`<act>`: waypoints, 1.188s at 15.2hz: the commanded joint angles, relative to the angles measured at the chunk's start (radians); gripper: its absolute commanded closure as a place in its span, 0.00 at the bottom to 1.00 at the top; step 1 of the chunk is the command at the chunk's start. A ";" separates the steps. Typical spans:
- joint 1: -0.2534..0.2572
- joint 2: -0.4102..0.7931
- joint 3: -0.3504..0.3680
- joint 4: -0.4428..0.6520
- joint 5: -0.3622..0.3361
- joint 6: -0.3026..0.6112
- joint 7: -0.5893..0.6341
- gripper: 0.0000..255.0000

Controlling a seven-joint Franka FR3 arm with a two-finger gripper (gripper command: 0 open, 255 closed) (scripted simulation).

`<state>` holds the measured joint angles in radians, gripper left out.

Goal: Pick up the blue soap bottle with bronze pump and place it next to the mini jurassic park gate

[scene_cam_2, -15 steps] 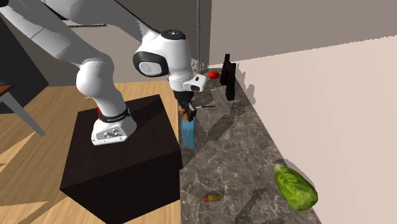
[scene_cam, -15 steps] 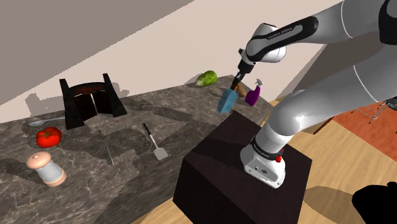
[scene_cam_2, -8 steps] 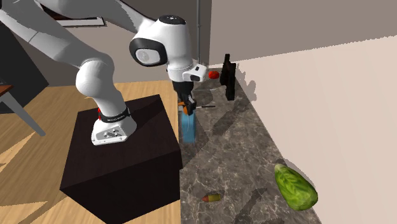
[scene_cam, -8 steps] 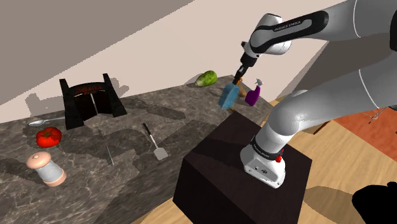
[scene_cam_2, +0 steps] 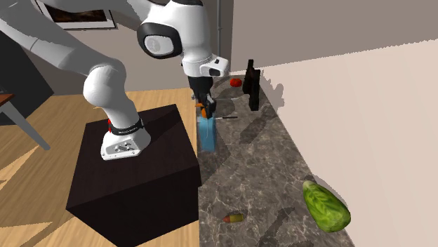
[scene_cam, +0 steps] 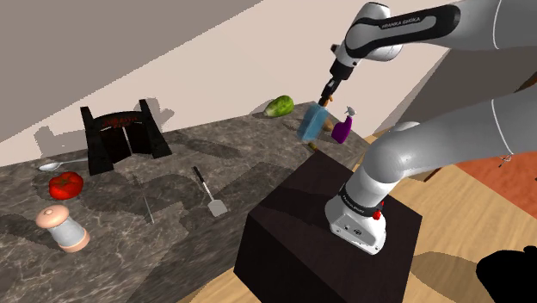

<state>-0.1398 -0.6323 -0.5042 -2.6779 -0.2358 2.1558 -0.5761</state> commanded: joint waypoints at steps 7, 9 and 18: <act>0.003 -0.042 0.033 0.080 0.016 -0.121 0.009 1.00; 0.004 -0.050 0.041 0.102 0.020 -0.151 0.011 1.00; 0.011 -0.069 0.071 0.208 0.040 -0.277 0.017 1.00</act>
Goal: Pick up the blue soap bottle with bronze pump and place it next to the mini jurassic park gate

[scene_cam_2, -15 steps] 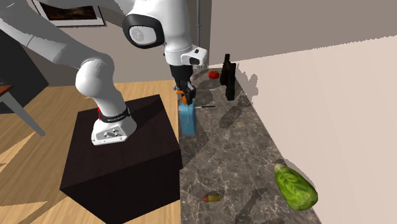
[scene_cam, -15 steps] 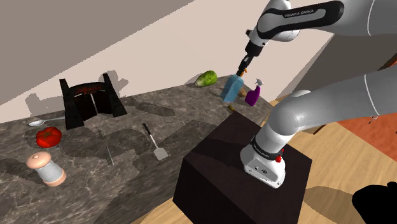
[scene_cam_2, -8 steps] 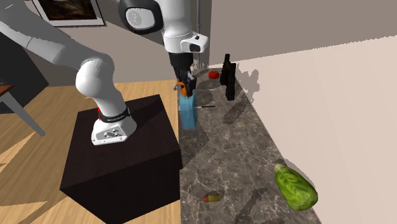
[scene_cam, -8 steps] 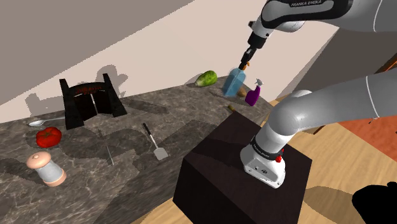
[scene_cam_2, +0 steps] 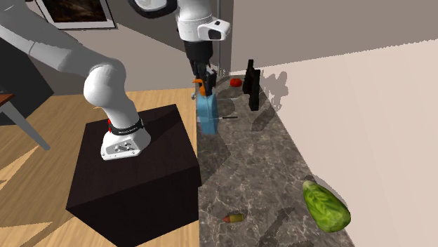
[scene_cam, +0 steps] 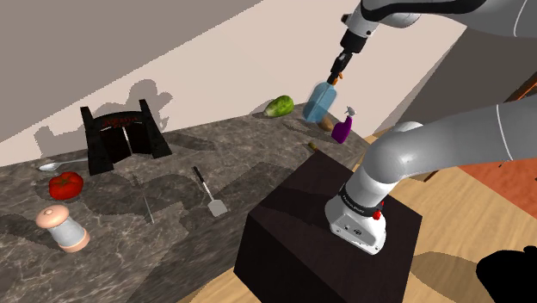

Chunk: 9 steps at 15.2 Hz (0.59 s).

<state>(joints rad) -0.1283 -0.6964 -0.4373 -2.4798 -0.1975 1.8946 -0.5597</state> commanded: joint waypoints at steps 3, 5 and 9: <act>0.003 -0.007 0.013 0.049 0.008 -0.055 0.002 1.00; 0.005 -0.007 0.018 0.075 0.012 -0.082 0.003 1.00; 0.018 0.002 0.042 0.103 0.029 -0.104 0.026 1.00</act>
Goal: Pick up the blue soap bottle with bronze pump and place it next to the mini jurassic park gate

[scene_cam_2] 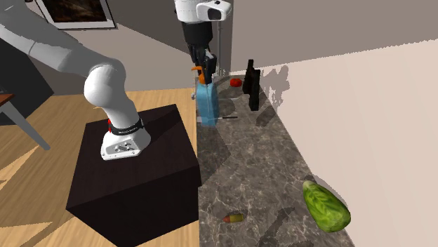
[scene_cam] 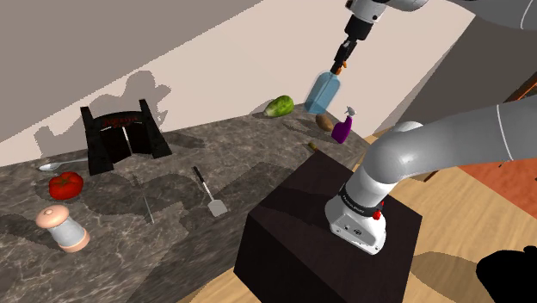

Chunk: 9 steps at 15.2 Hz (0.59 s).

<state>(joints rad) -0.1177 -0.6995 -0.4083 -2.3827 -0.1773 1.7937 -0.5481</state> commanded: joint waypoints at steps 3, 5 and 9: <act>0.039 0.032 0.067 0.009 0.044 0.018 0.082 1.00; 0.061 0.055 0.102 0.016 0.067 0.032 0.125 1.00; 0.105 0.115 0.168 0.045 0.111 0.061 0.209 1.00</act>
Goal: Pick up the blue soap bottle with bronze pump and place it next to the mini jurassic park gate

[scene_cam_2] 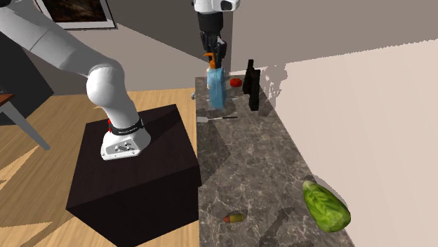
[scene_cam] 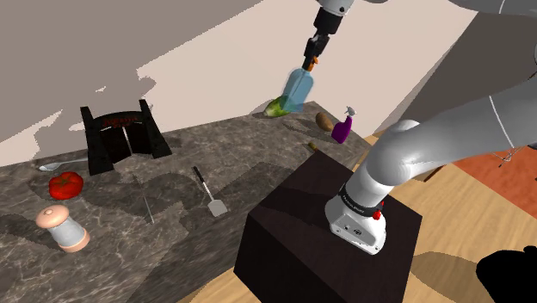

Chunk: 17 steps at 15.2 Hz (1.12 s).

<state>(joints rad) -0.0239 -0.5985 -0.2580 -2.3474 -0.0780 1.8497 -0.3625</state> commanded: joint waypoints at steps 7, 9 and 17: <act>0.080 0.153 0.121 0.105 0.073 0.048 0.159 1.00; 0.097 0.199 0.148 0.142 0.086 0.057 0.195 1.00; 0.158 0.406 0.244 0.339 0.112 0.071 0.337 1.00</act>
<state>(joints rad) 0.1270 -0.2148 -0.0256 -2.0327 0.0326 1.9222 -0.0433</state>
